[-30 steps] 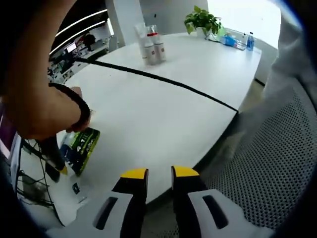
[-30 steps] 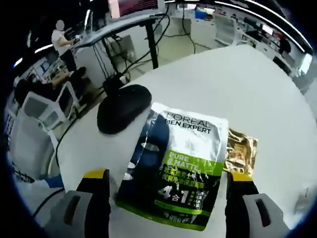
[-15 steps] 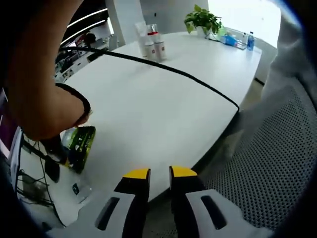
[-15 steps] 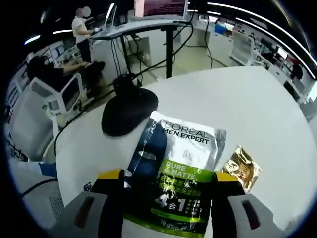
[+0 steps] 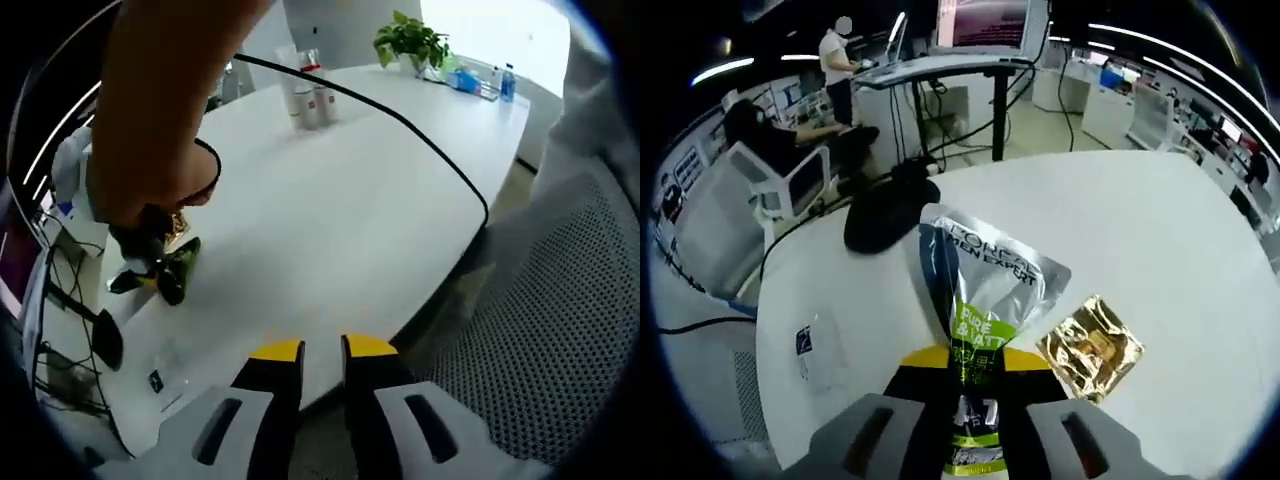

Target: Arrange the skincare products in the storage area until every visible bottle or jar stands upright without overlapping.

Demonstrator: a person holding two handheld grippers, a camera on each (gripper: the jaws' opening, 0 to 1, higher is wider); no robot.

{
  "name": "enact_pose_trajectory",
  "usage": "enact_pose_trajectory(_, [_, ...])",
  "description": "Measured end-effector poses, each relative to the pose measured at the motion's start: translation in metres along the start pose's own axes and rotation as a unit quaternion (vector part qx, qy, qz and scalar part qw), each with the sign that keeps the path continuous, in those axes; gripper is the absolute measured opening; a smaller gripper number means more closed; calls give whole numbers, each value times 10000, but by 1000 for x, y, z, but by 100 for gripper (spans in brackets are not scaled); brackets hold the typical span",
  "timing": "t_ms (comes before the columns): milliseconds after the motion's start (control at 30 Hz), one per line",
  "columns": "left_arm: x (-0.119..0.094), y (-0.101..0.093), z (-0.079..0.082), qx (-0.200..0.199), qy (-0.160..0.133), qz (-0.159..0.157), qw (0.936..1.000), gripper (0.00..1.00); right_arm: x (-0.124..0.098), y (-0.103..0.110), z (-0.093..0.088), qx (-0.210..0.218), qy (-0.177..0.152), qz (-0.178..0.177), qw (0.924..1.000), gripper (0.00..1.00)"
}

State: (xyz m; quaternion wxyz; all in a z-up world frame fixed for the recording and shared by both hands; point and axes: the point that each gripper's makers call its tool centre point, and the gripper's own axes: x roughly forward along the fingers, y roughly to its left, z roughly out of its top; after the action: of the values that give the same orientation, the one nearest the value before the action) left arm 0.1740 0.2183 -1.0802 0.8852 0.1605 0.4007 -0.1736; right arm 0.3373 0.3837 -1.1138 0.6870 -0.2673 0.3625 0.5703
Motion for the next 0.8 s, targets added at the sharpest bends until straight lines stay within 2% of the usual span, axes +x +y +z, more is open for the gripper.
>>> enact_pose_trajectory(67, [-1, 3, 2, -17, -62, 72, 10000, 13, -4, -2, -2, -180, -8, -3, 9998, 5])
enact_pose_trajectory(267, [-5, 15, 9, -290, -292, 278, 9988, 16, -42, -1, -10, -290, -649, 190, 9973, 4])
enact_pose_trajectory(433, [-10, 20, 18, -451, -581, 341, 9967, 18, -91, 8, -20, -524, -1242, 262, 9905, 3])
enact_pose_trajectory(567, [-15, 23, 29, -523, -856, 358, 9943, 23, -132, 13, -40, -421, -1478, 202, 9879, 3])
enact_pose_trajectory(667, [-19, 24, 40, -686, -1148, 304, 9905, 24, -158, 14, -51, -209, -1757, 142, 9841, 3])
enact_pose_trajectory(800, [-27, 21, 56, -1162, -1615, 31, 9800, 27, -180, 22, -72, -273, -1904, 177, 9812, 3])
